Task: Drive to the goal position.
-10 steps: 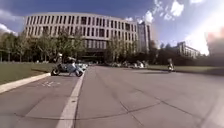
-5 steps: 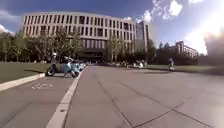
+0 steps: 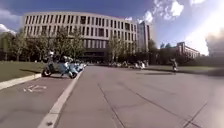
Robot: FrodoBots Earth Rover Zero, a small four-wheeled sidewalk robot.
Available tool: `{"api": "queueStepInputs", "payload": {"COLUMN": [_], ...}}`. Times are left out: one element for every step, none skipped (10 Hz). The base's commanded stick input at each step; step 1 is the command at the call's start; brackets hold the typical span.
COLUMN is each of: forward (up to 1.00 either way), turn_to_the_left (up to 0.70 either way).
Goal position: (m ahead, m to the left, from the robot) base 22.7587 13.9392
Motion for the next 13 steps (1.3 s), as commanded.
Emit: {"api": "queueStepInputs", "payload": {"forward": [0.70, 0.70, 0.70, 0.70, 0.70, 0.70, 0.70, 0.70, 0.70, 0.70, 0.70, 0.70, 0.70], "turn_to_the_left": [0.08, 0.14, 0.14, 0.13, 0.09, 0.00, 0.00, 0.00, 0.00, 0.00, 0.00, 0.00, 0.00]}}
